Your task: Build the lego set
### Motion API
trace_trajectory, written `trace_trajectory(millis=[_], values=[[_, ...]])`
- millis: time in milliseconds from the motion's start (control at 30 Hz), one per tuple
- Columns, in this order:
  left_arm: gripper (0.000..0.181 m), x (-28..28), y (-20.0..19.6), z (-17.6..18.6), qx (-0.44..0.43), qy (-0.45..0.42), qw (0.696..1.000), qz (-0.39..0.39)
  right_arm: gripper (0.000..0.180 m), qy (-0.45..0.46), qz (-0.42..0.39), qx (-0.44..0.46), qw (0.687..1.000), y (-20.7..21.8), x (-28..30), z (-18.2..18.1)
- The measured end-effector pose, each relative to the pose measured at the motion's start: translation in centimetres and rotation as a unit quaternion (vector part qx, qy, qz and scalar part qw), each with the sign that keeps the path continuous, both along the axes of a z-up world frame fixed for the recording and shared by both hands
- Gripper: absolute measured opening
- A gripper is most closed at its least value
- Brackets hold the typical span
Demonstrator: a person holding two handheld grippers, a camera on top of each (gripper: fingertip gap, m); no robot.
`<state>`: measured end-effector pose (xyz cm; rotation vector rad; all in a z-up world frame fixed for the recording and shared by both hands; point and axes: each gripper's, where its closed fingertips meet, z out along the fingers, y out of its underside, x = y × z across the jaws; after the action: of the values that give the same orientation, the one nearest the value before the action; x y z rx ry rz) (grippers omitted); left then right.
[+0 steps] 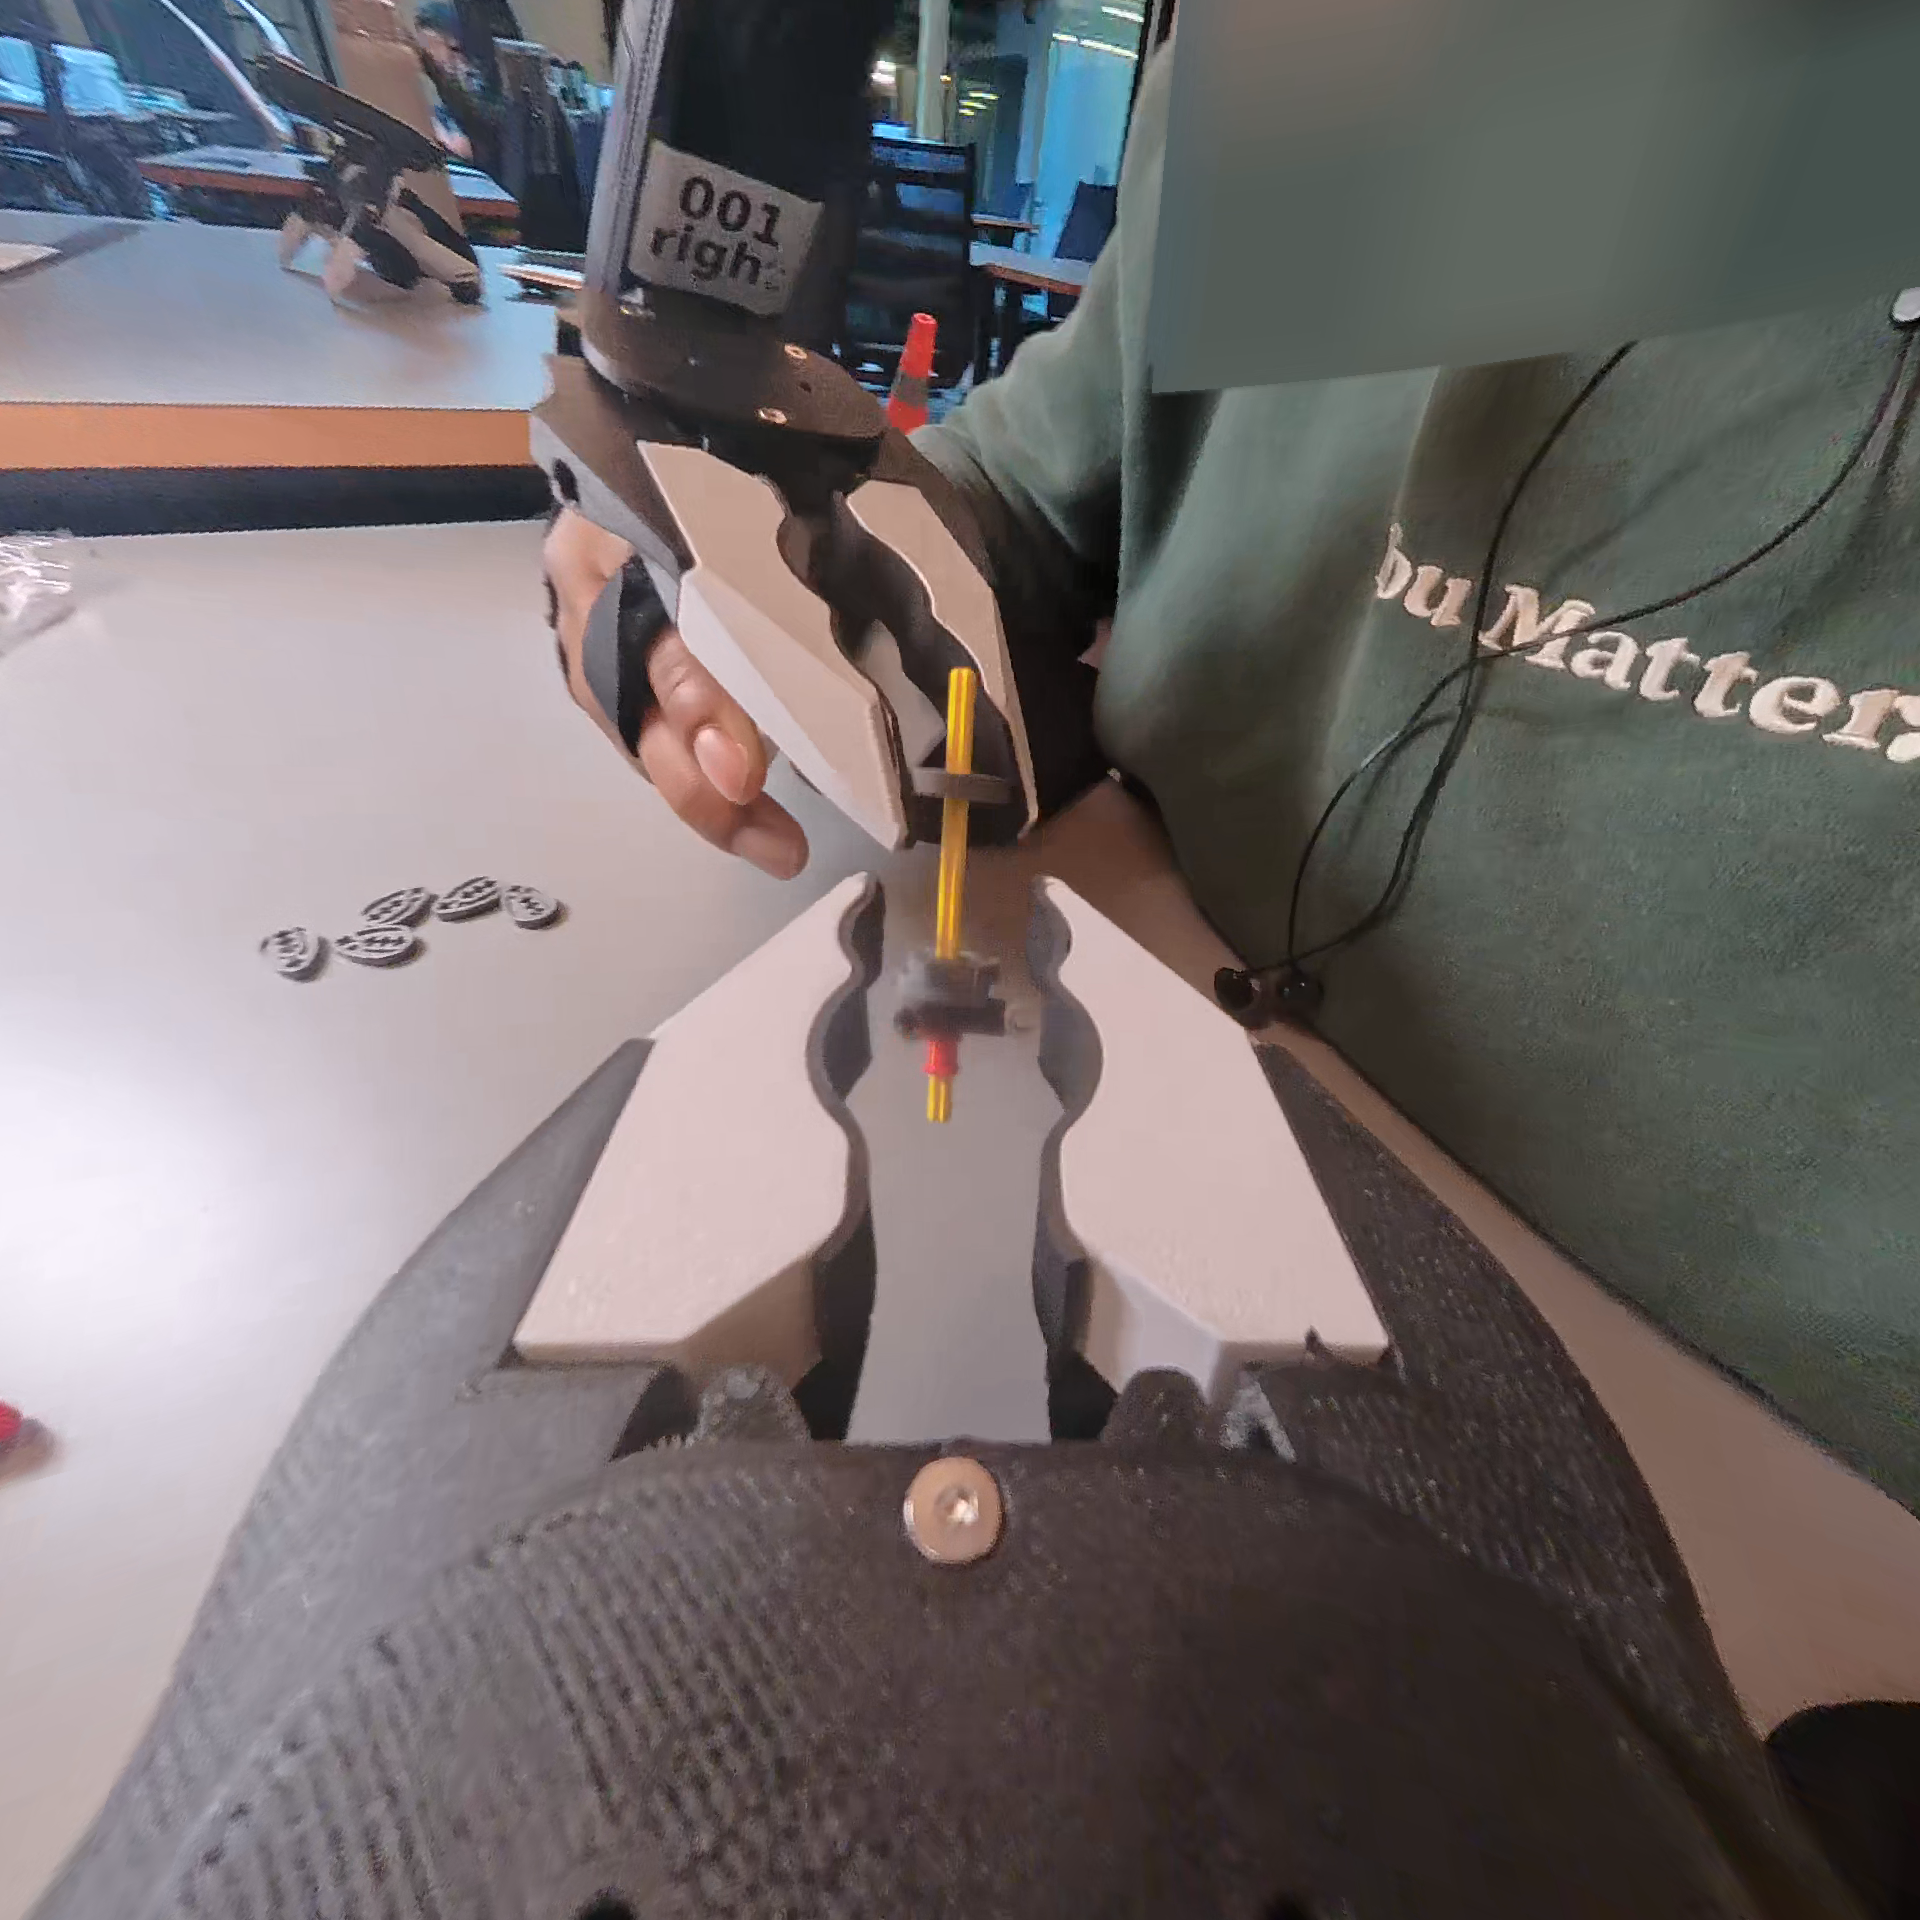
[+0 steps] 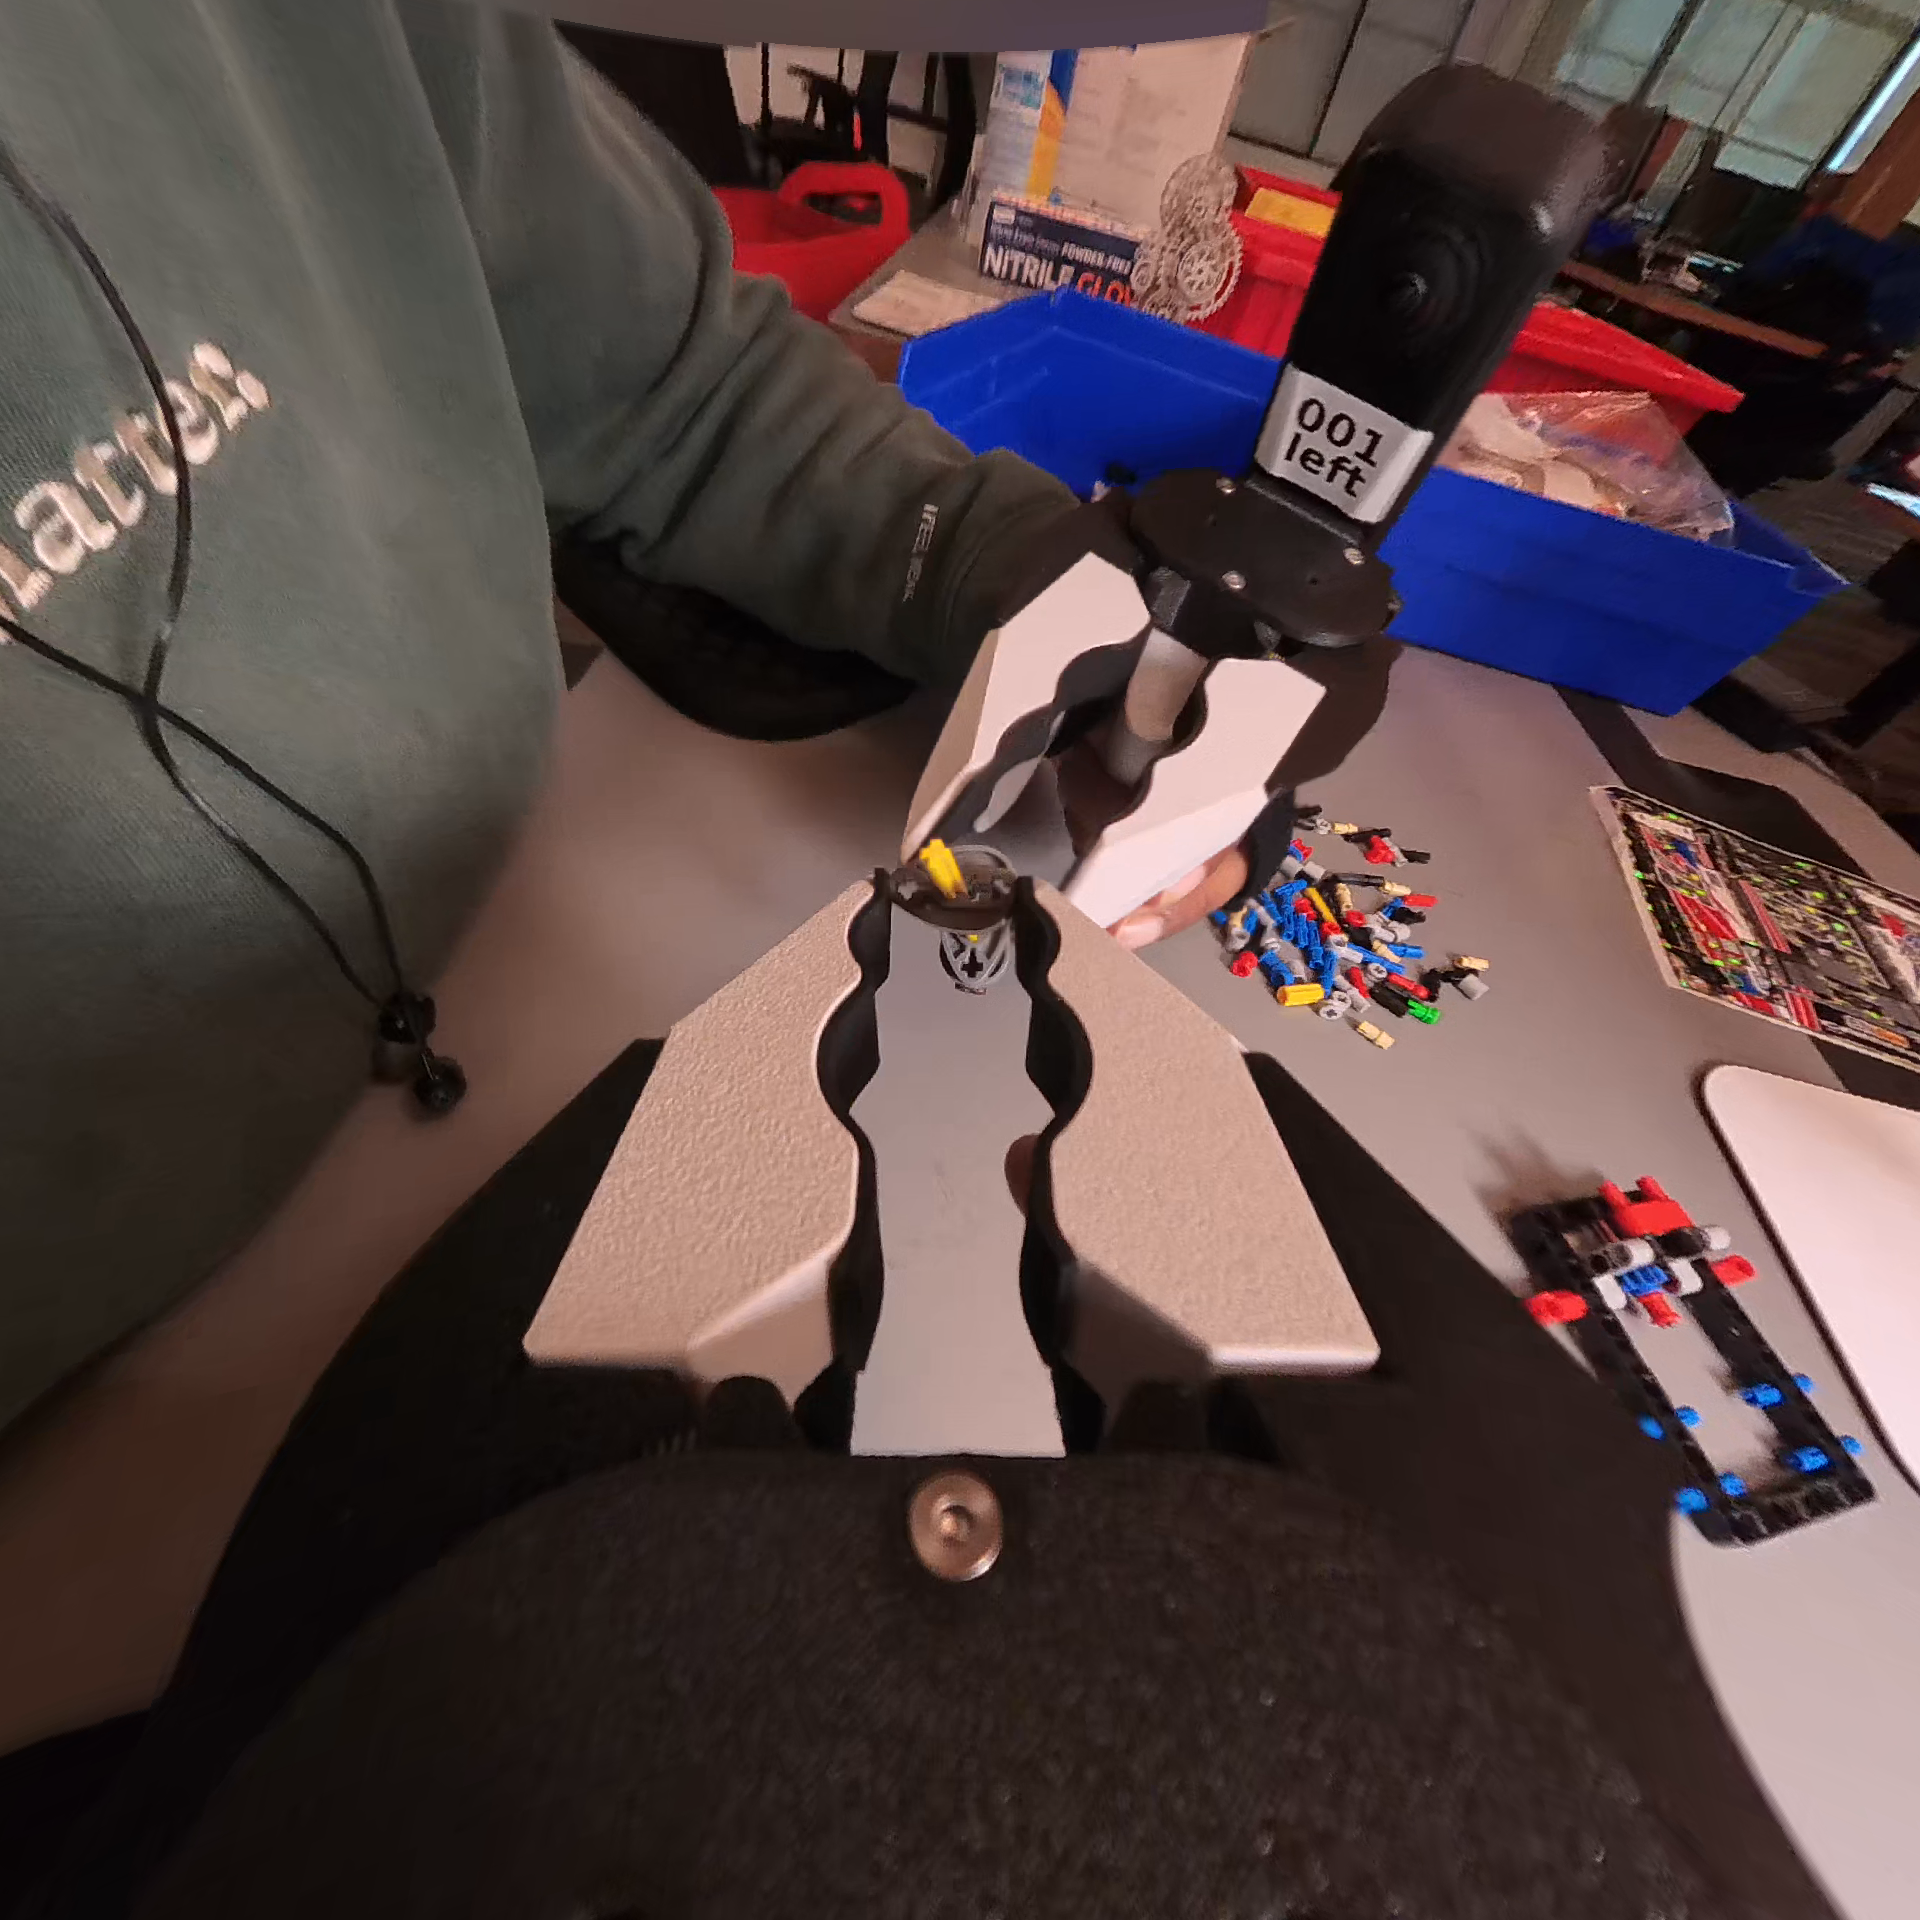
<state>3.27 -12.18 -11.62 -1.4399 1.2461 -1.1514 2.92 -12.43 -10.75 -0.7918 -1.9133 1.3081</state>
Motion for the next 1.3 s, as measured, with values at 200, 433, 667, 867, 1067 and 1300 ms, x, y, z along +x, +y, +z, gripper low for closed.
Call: trace_trajectory(millis=[200, 433, 667, 867, 1067, 1300], values=[[0.025, -1.0, 1.0, 0.2, 0.035, 0.038, 0.998, 0.048, 0.022, 0.011, -0.015, 0.001, 1.0, 1.4, 0.4, 0.5], [0.021, -1.5, 2.6, -0.9, 0.04, 0.066, 0.992, 0.098, 0.022, 0.08, -0.003, -0.075, 0.994, 2.3, 1.7, 4.0], [0.0, -0.9, 2.6, 0.3, 0.069, 0.057, 0.99, 0.108, 0.022, 0.092, -0.007, -0.076, 0.993, 2.7, 1.9, 4.4], [0.0, -0.9, 2.4, 0.4, 0.066, 0.055, 0.992, 0.098, 0.022, 0.087, -0.009, -0.079, 0.993, 2.8, 1.9, 4.5], [0.0, -0.9, 2.6, 0.4, 0.048, 0.047, 0.992, 0.104, 0.022, 0.092, -0.01, -0.099, 0.991, 3.1, 1.9, 4.6], [0.015, -0.7, 2.6, 1.0, 0.048, 0.037, 0.992, 0.108, 0.022, 0.101, -0.008, -0.11, 0.989, 3.4, 2.1, 5.1]])
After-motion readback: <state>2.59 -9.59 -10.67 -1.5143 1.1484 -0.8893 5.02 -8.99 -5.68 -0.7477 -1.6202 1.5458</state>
